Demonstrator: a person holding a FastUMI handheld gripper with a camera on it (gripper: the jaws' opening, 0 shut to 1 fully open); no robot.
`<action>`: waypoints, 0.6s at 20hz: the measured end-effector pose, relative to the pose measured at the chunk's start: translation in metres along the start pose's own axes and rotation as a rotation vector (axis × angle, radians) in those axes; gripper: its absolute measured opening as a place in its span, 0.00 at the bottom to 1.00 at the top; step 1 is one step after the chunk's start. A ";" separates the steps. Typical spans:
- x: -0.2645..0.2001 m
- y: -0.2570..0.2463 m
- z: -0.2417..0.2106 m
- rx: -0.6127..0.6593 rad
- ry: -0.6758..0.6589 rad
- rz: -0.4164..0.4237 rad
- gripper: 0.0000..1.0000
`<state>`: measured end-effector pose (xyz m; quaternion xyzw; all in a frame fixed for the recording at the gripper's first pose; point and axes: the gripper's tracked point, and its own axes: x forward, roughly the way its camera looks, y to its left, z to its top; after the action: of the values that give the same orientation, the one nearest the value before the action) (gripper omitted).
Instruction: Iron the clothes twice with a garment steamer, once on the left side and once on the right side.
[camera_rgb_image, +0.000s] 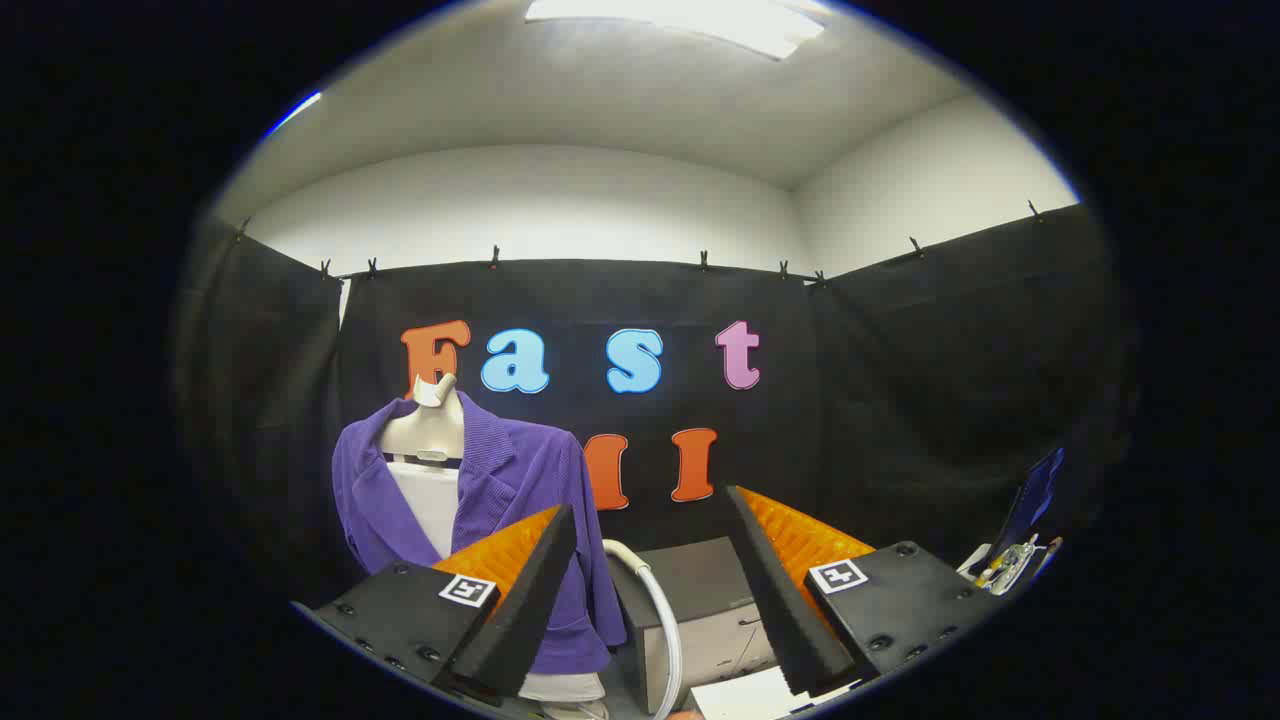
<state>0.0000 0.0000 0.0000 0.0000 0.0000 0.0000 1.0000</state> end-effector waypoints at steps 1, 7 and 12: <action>0.000 0.001 0.000 0.000 0.001 0.004 0.99; -0.004 0.007 0.004 -0.005 -0.011 0.020 0.99; -0.005 0.005 0.000 -0.004 -0.002 0.018 0.98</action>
<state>-0.0053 0.0046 -0.0002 -0.0021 -0.0009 0.0091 1.0000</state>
